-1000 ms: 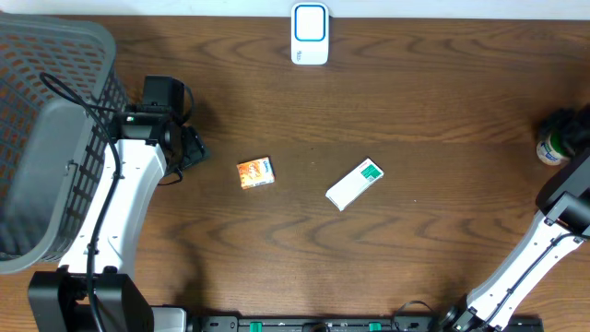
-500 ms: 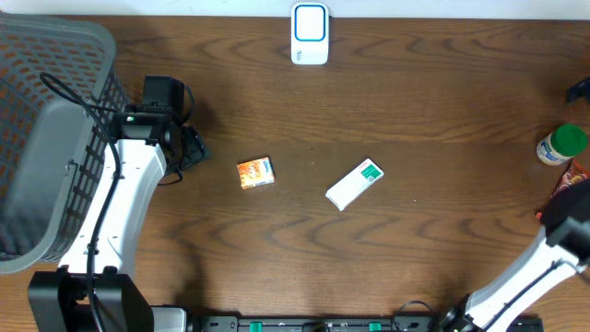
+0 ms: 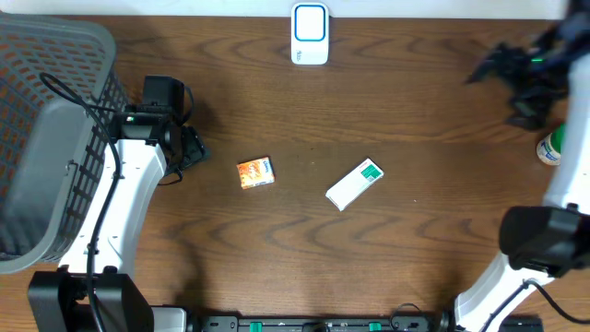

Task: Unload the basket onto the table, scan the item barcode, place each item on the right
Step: 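Reach the right gripper to the white Panadol box and grasp it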

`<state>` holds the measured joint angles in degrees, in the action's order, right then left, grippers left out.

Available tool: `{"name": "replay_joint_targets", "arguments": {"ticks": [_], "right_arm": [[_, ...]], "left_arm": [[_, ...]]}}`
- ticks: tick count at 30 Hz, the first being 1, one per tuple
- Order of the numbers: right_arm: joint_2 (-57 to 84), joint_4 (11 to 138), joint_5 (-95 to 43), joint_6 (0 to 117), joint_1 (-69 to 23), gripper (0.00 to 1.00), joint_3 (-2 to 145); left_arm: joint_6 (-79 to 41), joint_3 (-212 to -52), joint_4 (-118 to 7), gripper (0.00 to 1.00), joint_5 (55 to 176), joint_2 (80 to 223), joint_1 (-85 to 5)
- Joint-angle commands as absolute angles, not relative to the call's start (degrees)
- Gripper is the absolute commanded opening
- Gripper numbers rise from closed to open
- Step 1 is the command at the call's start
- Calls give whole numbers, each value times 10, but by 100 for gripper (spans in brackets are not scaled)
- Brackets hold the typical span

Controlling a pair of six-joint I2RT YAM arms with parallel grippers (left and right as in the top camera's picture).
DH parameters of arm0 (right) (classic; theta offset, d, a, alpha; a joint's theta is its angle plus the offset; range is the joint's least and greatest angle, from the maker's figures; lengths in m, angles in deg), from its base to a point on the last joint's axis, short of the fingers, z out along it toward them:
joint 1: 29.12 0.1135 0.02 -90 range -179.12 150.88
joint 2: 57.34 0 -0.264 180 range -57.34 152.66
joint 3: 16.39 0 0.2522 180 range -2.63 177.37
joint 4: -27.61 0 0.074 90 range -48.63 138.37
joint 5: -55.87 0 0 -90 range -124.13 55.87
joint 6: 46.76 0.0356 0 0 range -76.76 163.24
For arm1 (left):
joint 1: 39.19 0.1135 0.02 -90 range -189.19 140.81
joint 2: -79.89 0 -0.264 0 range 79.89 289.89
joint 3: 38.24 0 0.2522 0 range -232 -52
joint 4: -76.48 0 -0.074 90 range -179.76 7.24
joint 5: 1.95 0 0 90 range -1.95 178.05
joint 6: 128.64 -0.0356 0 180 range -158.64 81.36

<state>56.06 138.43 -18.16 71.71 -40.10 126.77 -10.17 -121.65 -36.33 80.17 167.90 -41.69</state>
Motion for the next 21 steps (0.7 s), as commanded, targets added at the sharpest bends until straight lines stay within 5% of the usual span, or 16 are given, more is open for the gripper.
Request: {"name": "replay_joint_targets", "arguments": {"ticks": [1, 9, 21], "right_arm": [[565, 1386, -191, 767, -335, 99, 1224], [565, 1250, -222, 875, -174, 99, 1042], [565, 1014, -219, 1016, -83, 99, 779]], "left_arm": [[-103, -1212, -362, 86, 794, 1679, -415], [-103, -1212, -362, 86, 794, 1679, -415], [-103, -1212, -362, 86, 794, 1679, -415]]}}
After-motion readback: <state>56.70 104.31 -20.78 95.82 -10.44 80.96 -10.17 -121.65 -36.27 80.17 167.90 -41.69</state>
